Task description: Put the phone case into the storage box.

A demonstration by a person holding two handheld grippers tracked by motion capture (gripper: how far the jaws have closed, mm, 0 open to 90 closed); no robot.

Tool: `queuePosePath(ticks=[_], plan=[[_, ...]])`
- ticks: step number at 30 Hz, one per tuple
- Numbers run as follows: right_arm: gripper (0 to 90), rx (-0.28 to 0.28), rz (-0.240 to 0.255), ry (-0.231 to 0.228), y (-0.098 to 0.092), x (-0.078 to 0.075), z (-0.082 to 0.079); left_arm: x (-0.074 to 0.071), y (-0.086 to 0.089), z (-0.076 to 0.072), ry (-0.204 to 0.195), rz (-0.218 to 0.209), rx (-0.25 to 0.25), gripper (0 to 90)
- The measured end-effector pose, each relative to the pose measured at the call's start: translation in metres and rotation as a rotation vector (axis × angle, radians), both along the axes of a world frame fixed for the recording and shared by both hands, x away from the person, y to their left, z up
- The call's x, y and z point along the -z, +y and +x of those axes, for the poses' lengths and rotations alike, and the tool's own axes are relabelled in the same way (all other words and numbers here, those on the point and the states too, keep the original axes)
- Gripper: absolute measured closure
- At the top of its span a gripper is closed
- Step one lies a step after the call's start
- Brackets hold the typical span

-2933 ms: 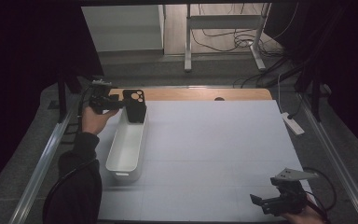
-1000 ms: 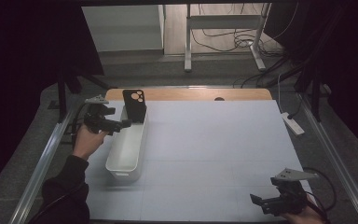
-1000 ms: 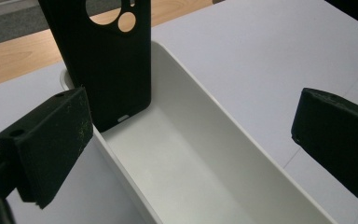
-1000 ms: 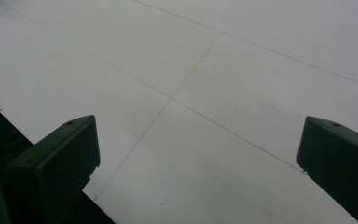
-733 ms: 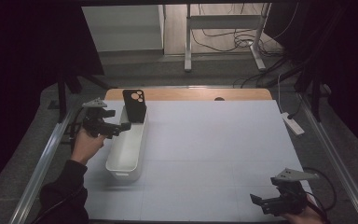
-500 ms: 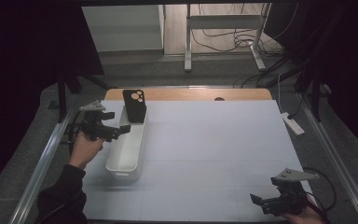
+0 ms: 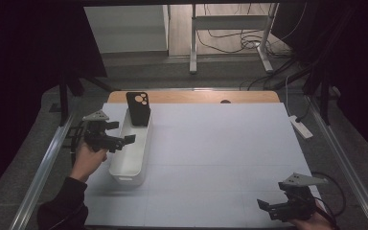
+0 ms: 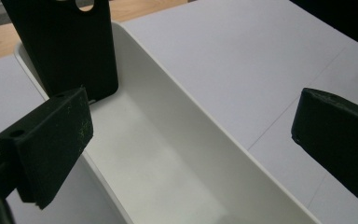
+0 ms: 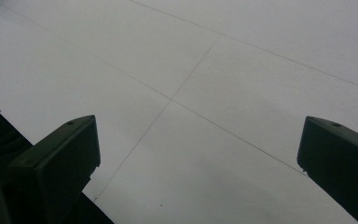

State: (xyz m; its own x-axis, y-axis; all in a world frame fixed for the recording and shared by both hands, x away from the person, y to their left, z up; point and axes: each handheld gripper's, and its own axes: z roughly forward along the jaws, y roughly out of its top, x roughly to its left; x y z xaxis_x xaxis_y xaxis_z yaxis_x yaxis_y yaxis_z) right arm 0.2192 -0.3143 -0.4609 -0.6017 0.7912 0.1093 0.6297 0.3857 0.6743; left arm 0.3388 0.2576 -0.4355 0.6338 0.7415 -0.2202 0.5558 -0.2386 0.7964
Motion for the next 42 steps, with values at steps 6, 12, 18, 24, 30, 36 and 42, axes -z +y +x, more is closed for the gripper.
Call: queuePosePath(ticks=[6,12,18,24,30,36,42], plan=[[0.0,0.0,-0.001,0.0,0.0,0.0,0.0,0.003,-0.003,-0.008,-0.004,-0.002,0.006,0.0],[0.0,0.002,0.0,-0.001,0.0,0.0,0.0,0.004,-0.006,-0.016,-0.004,0.001,0.011,0.0],[0.0,0.002,0.0,-0.006,0.0,0.0,0.0,0.005,-0.011,-0.023,-0.015,0.03,0.008,0.0],[0.0,0.003,0.001,-0.009,0.0,0.0,0.0,0.007,-0.014,-0.032,-0.016,0.035,0.005,0.0],[0.0,0.005,0.0,-0.011,0.0,0.0,-0.001,0.009,-0.016,-0.04,-0.023,0.043,-0.006,0.0],[0.0,0.009,0.008,-0.017,-0.001,-0.001,-0.001,0.012,-0.016,-0.046,-0.025,0.043,-0.015,0.0],[0.0,0.01,0.011,-0.019,-0.001,-0.001,-0.002,0.014,-0.016,-0.055,-0.028,0.046,-0.019,0.0]])
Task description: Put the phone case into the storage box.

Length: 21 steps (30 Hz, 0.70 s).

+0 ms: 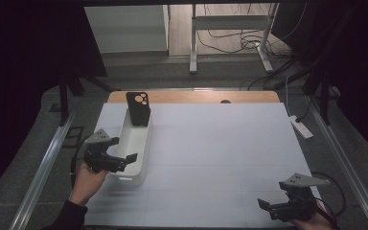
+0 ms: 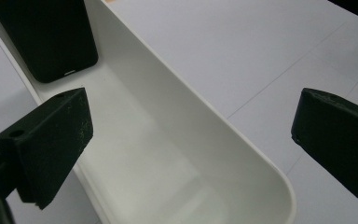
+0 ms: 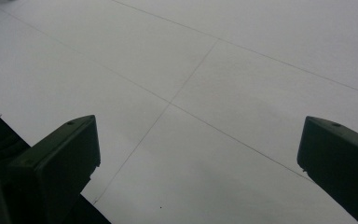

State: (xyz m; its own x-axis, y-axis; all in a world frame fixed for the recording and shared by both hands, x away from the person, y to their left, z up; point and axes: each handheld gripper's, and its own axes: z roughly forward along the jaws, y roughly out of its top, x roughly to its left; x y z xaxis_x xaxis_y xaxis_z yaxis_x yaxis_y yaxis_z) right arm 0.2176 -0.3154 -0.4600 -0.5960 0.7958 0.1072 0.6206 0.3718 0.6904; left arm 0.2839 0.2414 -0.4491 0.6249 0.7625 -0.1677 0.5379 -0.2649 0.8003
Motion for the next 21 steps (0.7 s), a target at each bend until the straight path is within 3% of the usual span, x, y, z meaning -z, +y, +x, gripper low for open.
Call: queuePosePath(ticks=[21], plan=[[0.0,-0.006,-0.006,-0.007,0.001,0.0,-0.001,0.002,0.004,-0.029,-0.021,0.005,-0.014,0.0]])
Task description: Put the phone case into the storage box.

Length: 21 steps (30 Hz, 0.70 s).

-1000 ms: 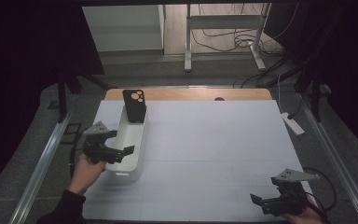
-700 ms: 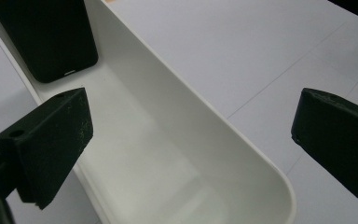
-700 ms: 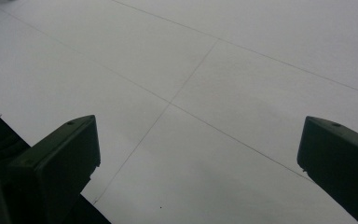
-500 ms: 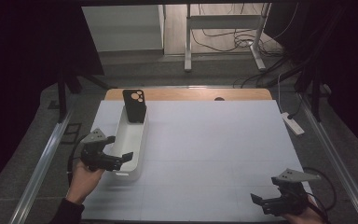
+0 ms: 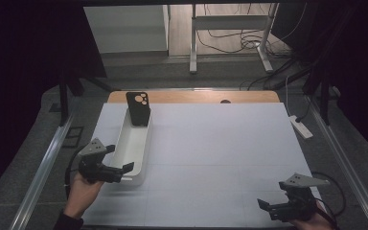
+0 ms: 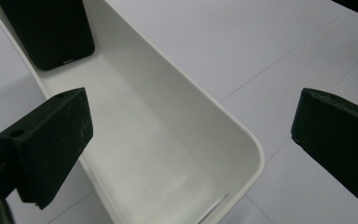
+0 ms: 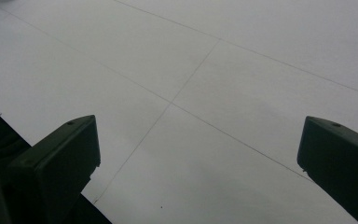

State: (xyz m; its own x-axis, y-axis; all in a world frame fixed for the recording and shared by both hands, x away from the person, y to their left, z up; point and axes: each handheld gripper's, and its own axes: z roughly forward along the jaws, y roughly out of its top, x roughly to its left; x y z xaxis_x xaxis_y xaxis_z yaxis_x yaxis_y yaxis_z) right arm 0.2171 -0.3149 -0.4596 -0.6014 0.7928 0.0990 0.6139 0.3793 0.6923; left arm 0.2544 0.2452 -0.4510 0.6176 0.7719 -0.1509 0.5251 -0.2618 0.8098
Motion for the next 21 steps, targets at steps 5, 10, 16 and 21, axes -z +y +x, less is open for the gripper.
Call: queuePosePath(ticks=[5,10,16,21], plan=[[0.0,0.0,0.0,0.001,0.0,0.0,0.0,0.002,0.0,-0.007,0.001,-0.002,-0.006,0.0],[0.0,-0.001,-0.002,0.0,0.0,0.0,0.0,0.002,0.002,-0.016,-0.006,-0.005,-0.015,0.0],[0.0,0.001,-0.002,-0.002,0.001,0.0,0.0,0.004,0.003,-0.023,-0.009,-0.009,-0.029,0.0],[0.0,0.002,-0.001,-0.002,0.0,0.0,0.0,0.007,0.005,-0.029,-0.007,-0.005,-0.042,0.0]])
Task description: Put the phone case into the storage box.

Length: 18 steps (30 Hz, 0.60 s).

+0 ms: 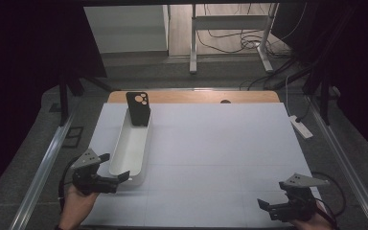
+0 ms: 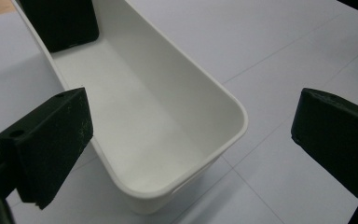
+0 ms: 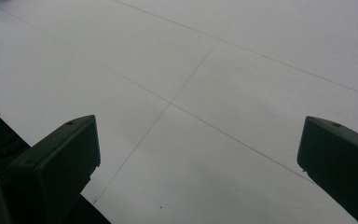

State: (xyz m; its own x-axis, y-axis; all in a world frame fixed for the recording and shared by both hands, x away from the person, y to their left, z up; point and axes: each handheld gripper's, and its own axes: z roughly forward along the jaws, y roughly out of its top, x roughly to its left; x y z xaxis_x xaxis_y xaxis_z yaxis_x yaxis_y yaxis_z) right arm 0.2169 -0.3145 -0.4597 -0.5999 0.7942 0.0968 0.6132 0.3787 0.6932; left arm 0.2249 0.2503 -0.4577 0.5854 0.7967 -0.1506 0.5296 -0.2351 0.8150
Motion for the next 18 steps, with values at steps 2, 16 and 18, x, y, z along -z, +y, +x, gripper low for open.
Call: queuePosePath(ticks=[2,16,18], plan=[[0.0,0.001,0.0,-0.001,0.0,0.0,0.0,0.001,0.001,-0.004,-0.001,0.0,-0.006,0.0],[0.0,0.011,0.001,0.001,-0.001,0.0,0.0,0.005,0.007,-0.026,0.004,0.007,-0.041,0.0],[0.0,0.012,0.001,0.0,-0.001,0.0,0.0,0.006,0.008,-0.028,0.005,0.008,-0.041,0.0]])
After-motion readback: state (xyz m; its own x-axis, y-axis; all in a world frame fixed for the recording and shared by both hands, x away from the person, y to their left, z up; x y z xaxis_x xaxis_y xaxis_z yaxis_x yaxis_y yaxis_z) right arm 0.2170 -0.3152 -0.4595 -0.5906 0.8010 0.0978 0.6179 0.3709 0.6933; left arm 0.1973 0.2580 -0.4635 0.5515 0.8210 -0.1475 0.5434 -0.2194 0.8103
